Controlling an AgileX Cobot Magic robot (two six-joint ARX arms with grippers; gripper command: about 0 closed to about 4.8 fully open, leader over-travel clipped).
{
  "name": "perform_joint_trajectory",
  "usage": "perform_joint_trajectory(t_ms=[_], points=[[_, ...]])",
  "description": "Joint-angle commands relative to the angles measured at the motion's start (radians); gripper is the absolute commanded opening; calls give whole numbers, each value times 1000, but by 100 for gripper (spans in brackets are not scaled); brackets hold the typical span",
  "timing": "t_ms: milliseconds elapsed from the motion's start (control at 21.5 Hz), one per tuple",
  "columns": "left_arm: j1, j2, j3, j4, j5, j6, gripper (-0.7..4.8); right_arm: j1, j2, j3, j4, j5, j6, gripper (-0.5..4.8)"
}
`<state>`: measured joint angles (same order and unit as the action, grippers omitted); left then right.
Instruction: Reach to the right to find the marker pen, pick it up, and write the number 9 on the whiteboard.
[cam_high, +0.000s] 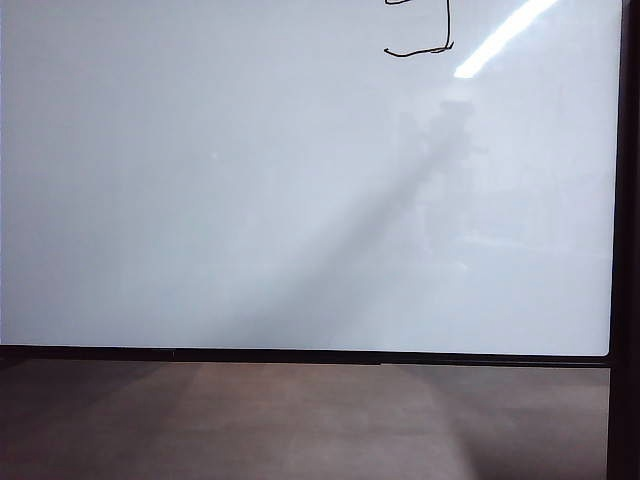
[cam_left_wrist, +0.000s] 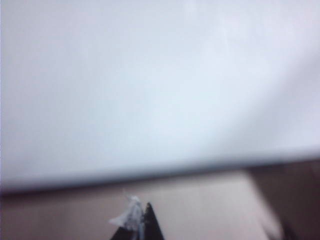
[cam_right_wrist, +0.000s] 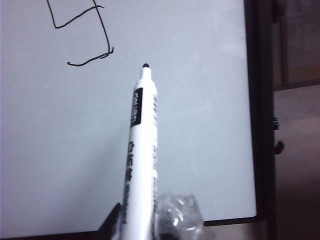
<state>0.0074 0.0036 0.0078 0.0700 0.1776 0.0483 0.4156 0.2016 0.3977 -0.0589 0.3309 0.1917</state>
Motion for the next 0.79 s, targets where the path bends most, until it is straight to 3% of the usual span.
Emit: perform_joint_trajectory(t_ms=[46, 604, 789], points=[[4, 0, 1, 82, -18, -3, -5, -1, -37, -11, -8, 19, 2, -2], [2, 0, 1, 19, -82, -3, -5, -1, -83, -48, -19, 32, -10, -2], [1, 0, 1, 10, -159, -3, -5, -1, -84, -88, 6, -5, -13, -2]])
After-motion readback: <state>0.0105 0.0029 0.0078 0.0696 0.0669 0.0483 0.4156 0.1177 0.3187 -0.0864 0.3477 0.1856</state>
